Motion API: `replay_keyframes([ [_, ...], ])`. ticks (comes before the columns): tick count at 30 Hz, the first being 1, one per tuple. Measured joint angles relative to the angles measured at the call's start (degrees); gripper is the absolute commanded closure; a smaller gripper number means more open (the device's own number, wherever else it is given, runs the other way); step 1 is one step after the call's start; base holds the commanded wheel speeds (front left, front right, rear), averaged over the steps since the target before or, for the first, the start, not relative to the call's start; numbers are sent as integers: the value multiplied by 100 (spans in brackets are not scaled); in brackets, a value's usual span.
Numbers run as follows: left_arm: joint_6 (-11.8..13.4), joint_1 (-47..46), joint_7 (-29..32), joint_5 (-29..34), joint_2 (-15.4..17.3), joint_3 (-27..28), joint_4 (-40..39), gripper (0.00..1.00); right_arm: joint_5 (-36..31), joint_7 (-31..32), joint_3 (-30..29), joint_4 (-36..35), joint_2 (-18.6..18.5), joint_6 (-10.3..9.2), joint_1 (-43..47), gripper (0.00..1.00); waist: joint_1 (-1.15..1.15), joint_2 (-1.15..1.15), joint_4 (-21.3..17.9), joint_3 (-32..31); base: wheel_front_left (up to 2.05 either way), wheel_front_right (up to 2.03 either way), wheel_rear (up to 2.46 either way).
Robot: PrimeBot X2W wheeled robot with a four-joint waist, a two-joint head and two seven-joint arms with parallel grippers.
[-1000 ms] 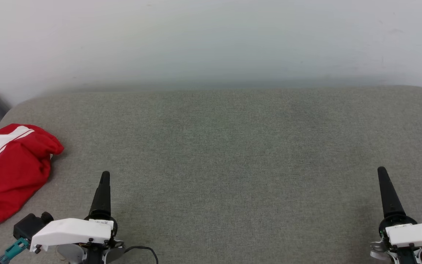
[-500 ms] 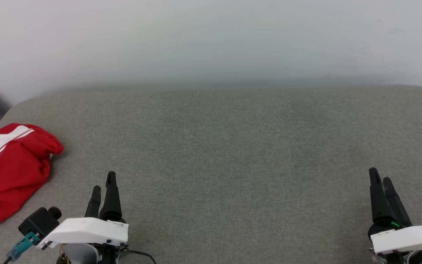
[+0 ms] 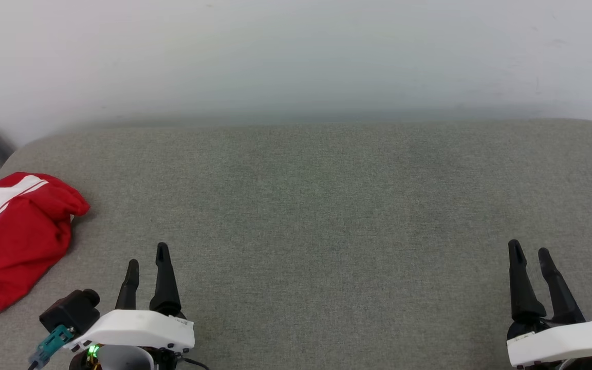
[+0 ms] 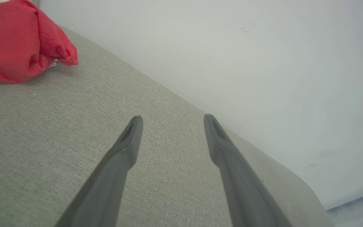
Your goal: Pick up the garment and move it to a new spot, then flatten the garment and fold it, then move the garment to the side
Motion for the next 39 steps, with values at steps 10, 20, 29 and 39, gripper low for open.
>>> replay_keyframes([
  [10, 94, 31, -157, 756, 2, -166, -69, 0, -725, -168, 29, -118, 0, 0, 132, 0, 0, 0, 24, -9, 0, 0, 0],
  [20, 134, 108, -304, 1376, 2, -309, -111, 0, -1383, -307, 100, -213, 0, 0, 247, 0, 0, 0, 52, -17, 0, 0, 0],
  [29, 81, 194, -430, 1829, 4, -355, -198, 0, -1901, -437, 120, -305, 0, 1, 340, 0, 0, 0, 65, -18, 0, 0, 0],
  [39, -10, 243, -552, 2257, 4, -385, -200, 0, -2432, -558, 132, -375, -1, 1, 430, 0, 0, 0, 92, -11, 0, 0, 0],
])
